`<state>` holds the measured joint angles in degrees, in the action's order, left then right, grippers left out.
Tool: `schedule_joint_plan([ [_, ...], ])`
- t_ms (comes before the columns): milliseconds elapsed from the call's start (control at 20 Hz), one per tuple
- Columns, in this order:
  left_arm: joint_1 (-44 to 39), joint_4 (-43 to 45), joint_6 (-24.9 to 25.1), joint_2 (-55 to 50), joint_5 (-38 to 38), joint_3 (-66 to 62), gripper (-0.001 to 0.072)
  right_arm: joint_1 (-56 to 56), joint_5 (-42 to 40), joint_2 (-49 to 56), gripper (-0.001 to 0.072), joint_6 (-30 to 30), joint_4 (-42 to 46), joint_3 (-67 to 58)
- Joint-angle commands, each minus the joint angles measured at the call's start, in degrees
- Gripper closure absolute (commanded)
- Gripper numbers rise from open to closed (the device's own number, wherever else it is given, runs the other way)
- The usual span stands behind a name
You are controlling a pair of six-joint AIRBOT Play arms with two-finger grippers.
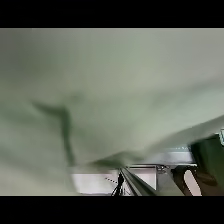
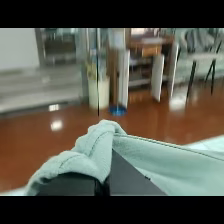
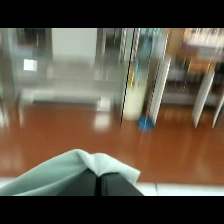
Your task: Fold the shirts.
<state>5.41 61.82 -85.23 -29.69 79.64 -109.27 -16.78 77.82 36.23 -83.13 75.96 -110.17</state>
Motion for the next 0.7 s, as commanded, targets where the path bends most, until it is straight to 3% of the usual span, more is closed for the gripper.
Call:
schedule_joint_plan([
  [0, 0.0, 1.2, -6.3, 0.4, 17.4, -0.5, 0.0684, 0.1, 14.3, -0.4, 0.0684, -0.7, 0.7, -0.3],
  [150, 0.0, 1.0, -11.7, 0.3, 26.0, 2.7, 0.0683, 0.1, 23.3, 1.8, 0.0685, -1.3, -0.4, 0.7],
  [400, 0.0, -2.5, -12.5, 0.9, 25.4, 19.3, 0.0683, 0.1, 24.1, 5.6, 0.0685, 0.0, -5.4, 16.5],
  [550, 0.0, -2.6, -10.8, 0.8, 18.4, 34.8, 0.0682, 0.1, 19.2, 9.8, 0.0685, 0.5, -5.9, 27.0],
  [650, 0.0, -4.9, -9.2, -0.1, 9.4, 45.7, 0.0682, 0.1, 16.3, 14.9, 0.0685, 1.0, -7.8, 28.8],
])
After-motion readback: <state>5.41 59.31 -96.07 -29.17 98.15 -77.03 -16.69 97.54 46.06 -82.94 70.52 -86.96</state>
